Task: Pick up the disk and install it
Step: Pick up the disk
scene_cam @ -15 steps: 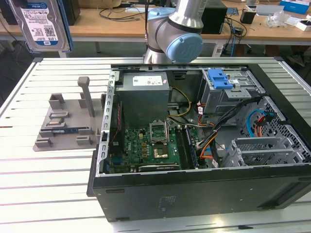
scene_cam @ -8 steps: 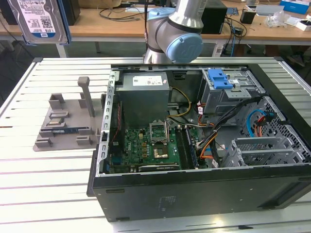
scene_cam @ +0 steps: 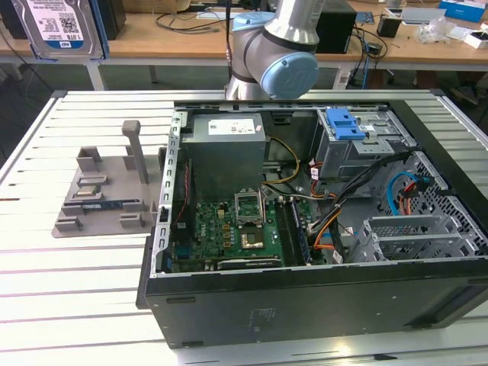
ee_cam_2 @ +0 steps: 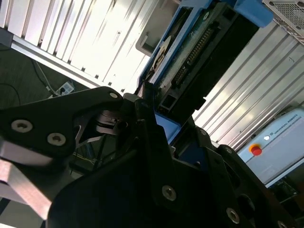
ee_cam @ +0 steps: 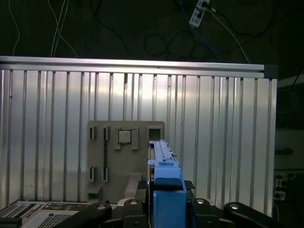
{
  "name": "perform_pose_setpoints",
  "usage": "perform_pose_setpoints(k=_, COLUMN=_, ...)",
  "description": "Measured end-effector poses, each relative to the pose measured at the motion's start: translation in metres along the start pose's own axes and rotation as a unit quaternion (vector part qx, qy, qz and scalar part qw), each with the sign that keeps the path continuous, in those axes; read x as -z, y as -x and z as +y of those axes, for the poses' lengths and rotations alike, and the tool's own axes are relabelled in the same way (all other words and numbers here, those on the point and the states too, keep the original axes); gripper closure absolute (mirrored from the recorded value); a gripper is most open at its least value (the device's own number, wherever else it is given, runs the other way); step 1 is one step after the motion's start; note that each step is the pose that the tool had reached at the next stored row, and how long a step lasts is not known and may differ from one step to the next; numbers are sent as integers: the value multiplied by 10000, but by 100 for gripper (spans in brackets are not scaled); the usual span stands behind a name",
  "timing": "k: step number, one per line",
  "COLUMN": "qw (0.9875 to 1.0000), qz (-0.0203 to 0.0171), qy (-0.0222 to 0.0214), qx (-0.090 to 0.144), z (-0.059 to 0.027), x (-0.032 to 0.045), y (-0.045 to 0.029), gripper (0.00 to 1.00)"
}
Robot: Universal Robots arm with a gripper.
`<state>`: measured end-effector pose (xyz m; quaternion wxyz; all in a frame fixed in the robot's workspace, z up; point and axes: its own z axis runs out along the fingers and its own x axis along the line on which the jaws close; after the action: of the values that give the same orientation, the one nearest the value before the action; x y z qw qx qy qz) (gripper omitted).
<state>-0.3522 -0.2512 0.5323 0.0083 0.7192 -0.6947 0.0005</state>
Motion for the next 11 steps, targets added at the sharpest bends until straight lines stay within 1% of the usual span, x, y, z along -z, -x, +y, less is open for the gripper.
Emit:
perform_pose_setpoints(k=8, qw=10000, qz=-1, qy=1, qx=0, z=-1, x=1, y=0, gripper=63)
perform_pose_setpoints(k=11, qw=10000, qz=-1, qy=1, qx=0, z=-47, x=1, y=-2, gripper=63)
